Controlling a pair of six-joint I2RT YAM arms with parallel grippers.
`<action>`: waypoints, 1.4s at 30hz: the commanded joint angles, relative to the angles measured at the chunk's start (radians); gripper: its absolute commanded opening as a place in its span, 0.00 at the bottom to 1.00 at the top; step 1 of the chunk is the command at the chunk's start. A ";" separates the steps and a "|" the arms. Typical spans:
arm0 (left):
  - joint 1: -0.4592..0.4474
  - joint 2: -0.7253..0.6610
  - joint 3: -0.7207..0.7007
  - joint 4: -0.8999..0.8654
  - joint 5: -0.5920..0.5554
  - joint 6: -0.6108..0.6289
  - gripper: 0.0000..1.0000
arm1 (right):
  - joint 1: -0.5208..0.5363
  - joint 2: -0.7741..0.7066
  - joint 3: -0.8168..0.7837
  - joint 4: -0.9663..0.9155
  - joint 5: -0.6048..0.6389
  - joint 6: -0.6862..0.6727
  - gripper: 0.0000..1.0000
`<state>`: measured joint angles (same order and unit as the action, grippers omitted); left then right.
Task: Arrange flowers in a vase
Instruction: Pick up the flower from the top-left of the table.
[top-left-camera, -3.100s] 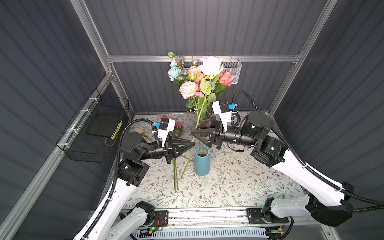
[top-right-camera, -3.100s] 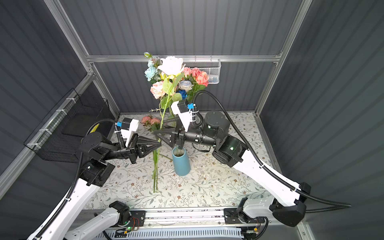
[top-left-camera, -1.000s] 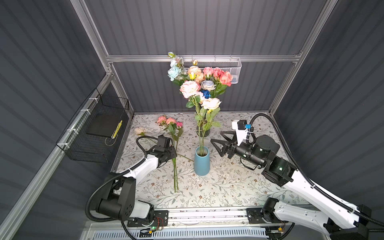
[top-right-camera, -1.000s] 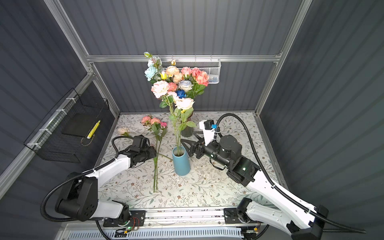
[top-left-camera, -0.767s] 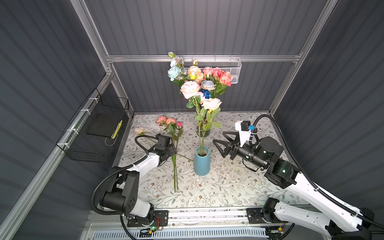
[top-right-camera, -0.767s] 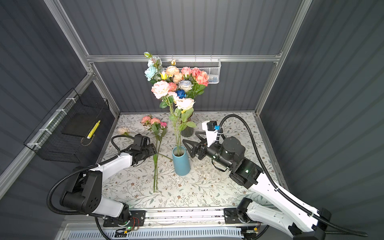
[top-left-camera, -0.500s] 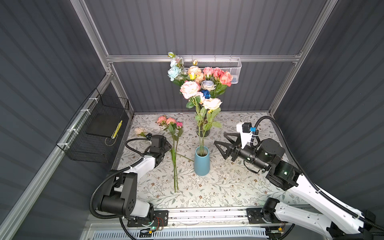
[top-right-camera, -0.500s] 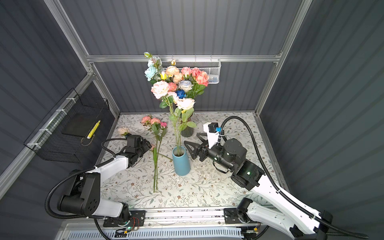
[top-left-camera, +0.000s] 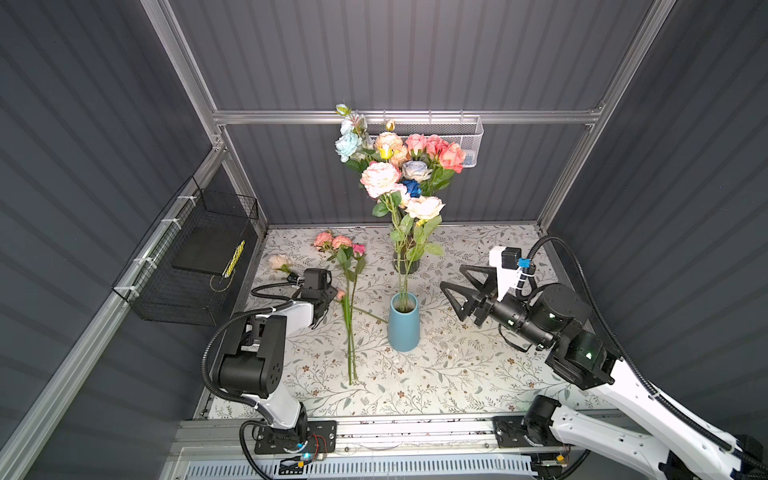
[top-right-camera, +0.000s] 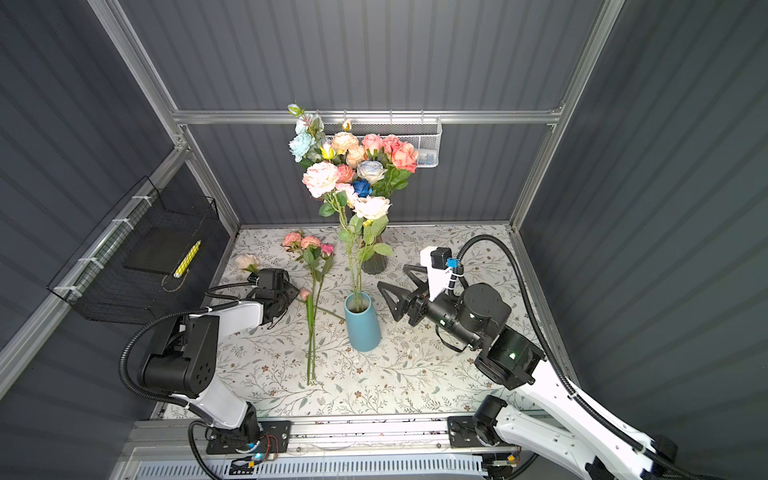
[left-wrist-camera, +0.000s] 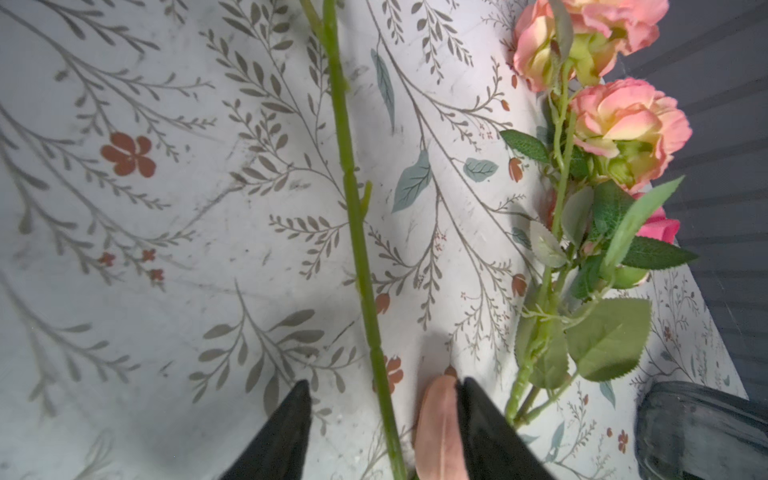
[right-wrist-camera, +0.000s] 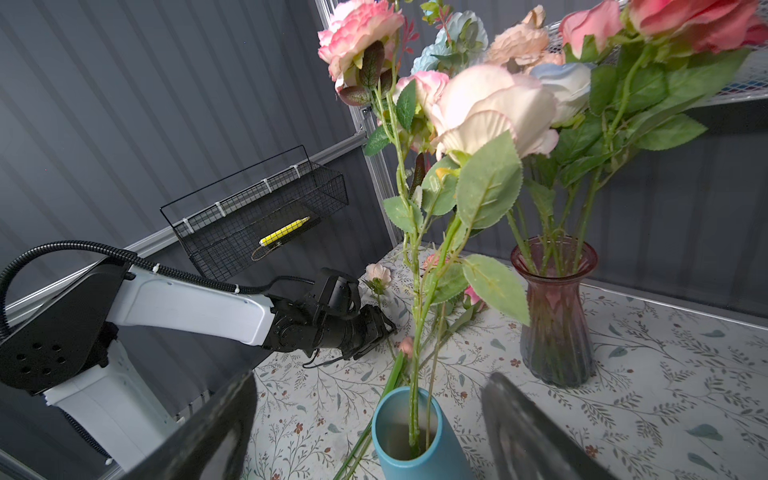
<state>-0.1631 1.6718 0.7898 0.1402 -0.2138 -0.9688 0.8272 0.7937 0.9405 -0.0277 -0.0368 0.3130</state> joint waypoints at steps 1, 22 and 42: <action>0.008 0.041 0.040 0.017 -0.017 -0.020 0.41 | 0.003 -0.016 -0.012 -0.008 0.014 -0.009 0.86; 0.017 -0.504 0.164 -0.038 0.002 0.283 0.00 | 0.003 -0.032 0.004 -0.034 0.042 -0.022 0.87; -0.023 -0.726 0.467 0.133 0.939 0.318 0.00 | 0.004 0.106 0.159 -0.053 -0.154 -0.033 0.88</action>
<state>-0.1730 0.9371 1.2308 0.1936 0.5606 -0.6018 0.8272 0.8513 1.0233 -0.0834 -0.0650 0.2871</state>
